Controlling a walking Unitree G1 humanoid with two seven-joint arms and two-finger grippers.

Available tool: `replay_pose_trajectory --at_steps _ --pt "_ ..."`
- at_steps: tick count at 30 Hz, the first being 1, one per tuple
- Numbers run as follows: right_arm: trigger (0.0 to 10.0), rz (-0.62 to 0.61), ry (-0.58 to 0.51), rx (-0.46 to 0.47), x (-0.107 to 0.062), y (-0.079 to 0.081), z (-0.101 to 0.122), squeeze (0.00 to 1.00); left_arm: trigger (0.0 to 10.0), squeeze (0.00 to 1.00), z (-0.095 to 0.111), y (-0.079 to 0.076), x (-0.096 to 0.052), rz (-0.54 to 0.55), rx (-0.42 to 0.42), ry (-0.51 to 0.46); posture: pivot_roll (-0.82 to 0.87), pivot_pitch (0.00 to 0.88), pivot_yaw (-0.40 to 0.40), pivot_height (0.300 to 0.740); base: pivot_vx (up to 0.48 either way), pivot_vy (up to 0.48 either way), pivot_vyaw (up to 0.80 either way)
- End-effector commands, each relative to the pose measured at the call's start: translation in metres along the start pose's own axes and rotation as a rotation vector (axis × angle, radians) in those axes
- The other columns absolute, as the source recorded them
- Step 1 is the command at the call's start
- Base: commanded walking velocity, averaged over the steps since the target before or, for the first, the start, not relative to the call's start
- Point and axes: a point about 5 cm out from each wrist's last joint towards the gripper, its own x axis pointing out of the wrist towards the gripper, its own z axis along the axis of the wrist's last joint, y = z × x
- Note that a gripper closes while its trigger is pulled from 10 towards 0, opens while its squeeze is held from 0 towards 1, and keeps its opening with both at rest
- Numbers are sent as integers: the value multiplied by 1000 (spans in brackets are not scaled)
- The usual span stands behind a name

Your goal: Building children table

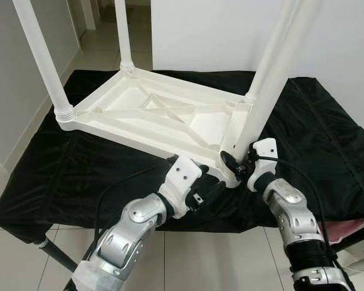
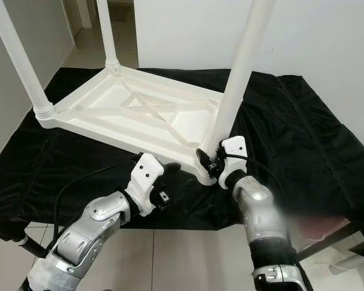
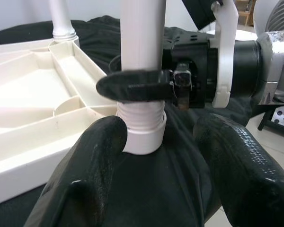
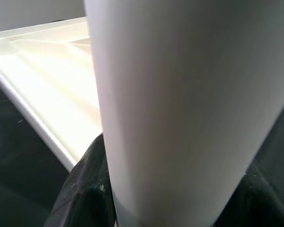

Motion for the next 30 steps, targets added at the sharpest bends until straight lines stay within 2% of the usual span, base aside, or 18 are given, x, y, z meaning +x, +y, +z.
replay_pose_trajectory --at_steps 1,5,6,9,11,15,16,18,19,25,26,29,30 --pt "10000 -96 33 34 -4 -4 -6 0 10000 0 -3 -2 -2 -29 -5 5 -10 60 -11 740 0 0 0" --pt "10000 -159 26 42 -6 2 -5 0 10000 0 -4 0 -3 -24 -4 7 -10 59 -12 740 0 0 0" --pt "10000 -211 24 69 -6 9 -7 0 10000 0 -5 1 -3 -20 -2 8 -8 56 -15 740 0 0 0" --pt "10000 -244 24 88 -7 13 -8 0 10000 0 -5 1 -3 -17 -1 9 -8 56 -15 740 0 0 0" --pt "10000 -333 23 128 -7 21 -11 0 10000 0 -5 2 -3 -13 0 8 -4 54 -17 740 0 0 0" --pt "10000 -391 22 157 -7 24 -12 0 10000 0 -5 2 -2 -12 0 8 -4 54 -17 740 0 0 0" --pt "10000 -446 19 176 -5 28 -12 0 10000 0 -5 2 -2 -11 0 8 3 53 -18 740 0 0 0" --pt "10000 -446 19 176 -5 28 -12 0 10000 0 -5 2 -2 -11 0 8 3 53 -18 740 0 0 0" --pt "10000 -486 12 195 0 35 -10 0 10000 0 -5 1 -3 -10 -2 8 7 49 -16 740 0 0 0" --pt "10000 -484 5 187 0 33 -8 0 10000 0 -5 3 -3 -4 4 11 8 49 -21 740 0 0 0" --pt "10000 -483 0 184 -2 32 -7 373 10000 0 -6 4 -4 0 7 12 10 49 -26 740 0 0 0" --pt "10000 -482 -4 182 -2 31 -7 373 10000 0 -6 5 -4 2 8 12 11 51 -28 740 0 0 0" --pt "10000 -467 -13 173 -2 30 -6 1000 10000 0 -7 5 -5 5 10 13 13 46 -41 740 0 0 0"
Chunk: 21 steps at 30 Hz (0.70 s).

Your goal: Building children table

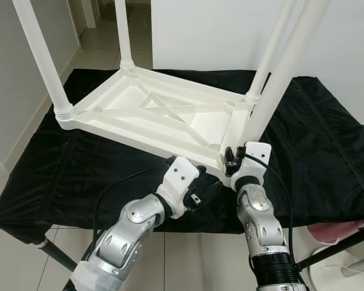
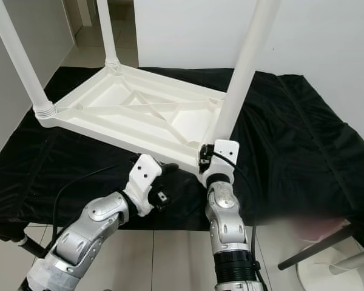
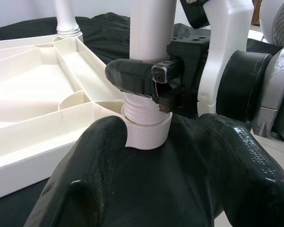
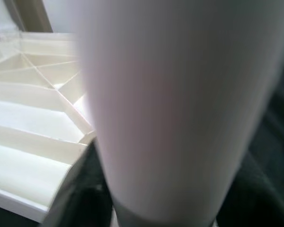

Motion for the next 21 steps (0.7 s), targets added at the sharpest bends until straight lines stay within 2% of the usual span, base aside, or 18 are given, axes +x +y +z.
replay_pose_trajectory --at_steps 1,5,7,8,9,12,17,19,20,21 --pt "10000 -16 24 16 -1 -7 -6 1000 10000 0 -5 1 -3 -9 2 13 13 46 -41 740 0 0 0" --pt "10000 76 16 6 1 -6 -3 1000 10000 0 -6 2 -5 1 5 16 12 40 -48 740 0 0 0" --pt "10000 175 41 -8 4 -8 -4 1000 10000 0 -6 3 -3 6 8 12 10 28 -56 740 0 0 0" --pt "10000 222 46 -24 5 -8 -3 0 10000 0 -6 3 -2 6 8 10 9 22 -58 740 0 0 0" --pt "10000 222 46 -24 5 -8 -3 0 10000 0 -6 3 -2 6 8 10 9 22 -58 740 0 0 0" --pt "10000 345 42 -57 9 -13 2 0 10000 0 -5 4 0 2 17 9 6 14 -60 740 0 0 0" --pt "10000 438 32 -100 12 -19 7 0 10000 0 -5 4 2 1 21 6 -1 8 -59 740 0 0 0" --pt "10000 570 38 -147 14 -22 9 0 10000 0 -5 2 3 -3 24 4 -2 8 -57 740 0 0 0" --pt "10000 570 38 -147 14 -22 9 0 10000 0 -5 2 3 -3 24 4 -2 8 -57 740 0 0 0" --pt "10000 637 53 -164 15 -23 8 0 10000 0 -5 2 3 -8 23 3 -7 10 -51 740 0 0 0"
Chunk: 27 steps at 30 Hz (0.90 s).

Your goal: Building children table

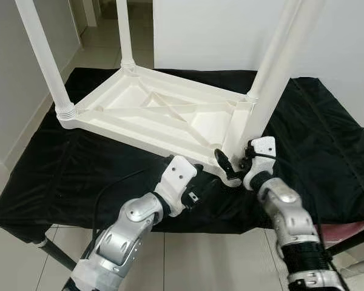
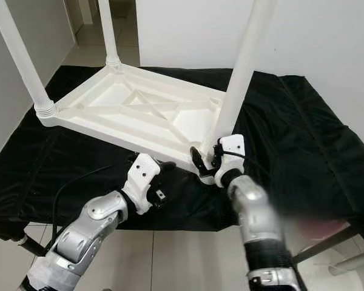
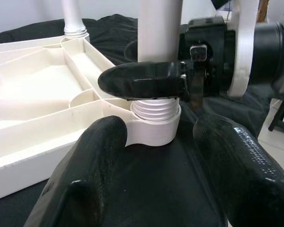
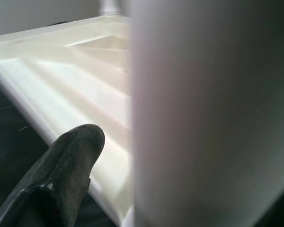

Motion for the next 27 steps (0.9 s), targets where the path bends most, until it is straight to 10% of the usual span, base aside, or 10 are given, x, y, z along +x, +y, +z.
replay_pose_trajectory --at_steps 1,11,12,15,16,25,26,27 --pt "10000 105 15 -4 2 5 -3 0 10000 0 -2 -3 1 -27 2 1 -7 9 -49 740 0 0 0" --pt "9373 248 96 -85 3 -11 -10 0 10000 0 -4 -9 -1 -84 -7 18 -1 31 -42 740 0 0 0" --pt "3451 240 101 -85 4 -14 -11 0 10000 0 -5 -10 -1 -91 -7 21 -1 33 -43 740 0 0 0" --pt "3451 240 106 -91 5 -16 -12 0 10000 0 -5 -10 -2 -93 -7 22 -3 33 -37 740 0 0 0" --pt "0 241 112 -90 5 -18 -13 0 10000 0 -5 -10 -2 -95 -8 24 -6 39 -30 740 0 0 0" --pt "0 246 121 -70 2 -23 -21 0 10000 0 -6 -9 -2 -111 2 36 -8 26 -5 740 0 0 0" --pt "3020 234 119 -66 1 -22 -23 0 10000 0 -7 -8 -2 -110 4 40 -6 26 -4 740 0 0 0" --pt "10000 210 110 -46 1 -21 -23 0 10000 0 -5 -7 -1 -111 6 35 -6 24 -6 740 0 0 0"
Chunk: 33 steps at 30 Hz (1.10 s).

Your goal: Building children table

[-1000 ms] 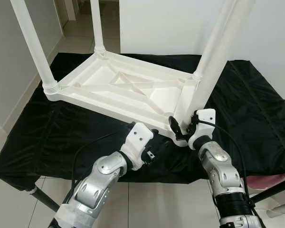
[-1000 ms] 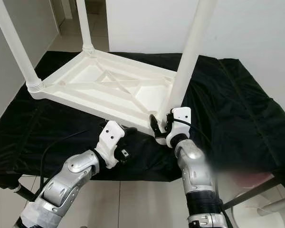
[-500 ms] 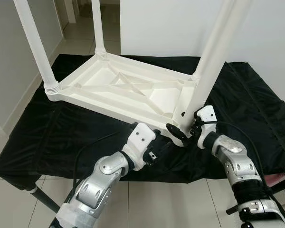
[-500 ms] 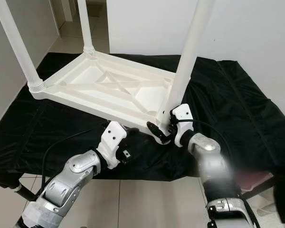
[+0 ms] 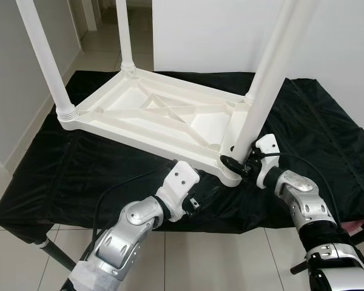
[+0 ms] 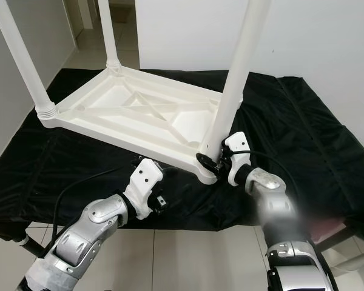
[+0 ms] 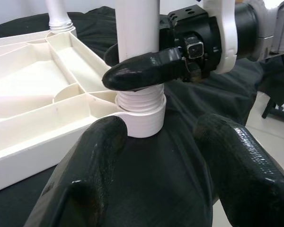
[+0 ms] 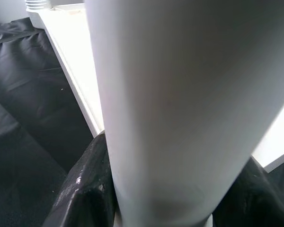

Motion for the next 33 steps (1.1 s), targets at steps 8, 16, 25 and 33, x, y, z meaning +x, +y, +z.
replay_pose_trajectory --at_steps 8,16,25,33 --pt "10000 -181 12 75 4 11 -16 0 10000 0 0 0 2 -78 6 7 -17 11 1 740 0 0 0" --pt "10000 -356 -11 169 1 18 -18 0 10000 0 -1 0 2 -77 0 5 -25 0 13 740 0 0 0" --pt "10000 -529 -4 276 0 35 -22 0 10000 0 -1 1 2 -81 -1 7 -37 3 22 740 0 0 0" --pt "10000 -813 7 440 8 65 -23 0 10000 0 -1 0 3 -81 -20 -1 -35 2 14 740 0 0 0"
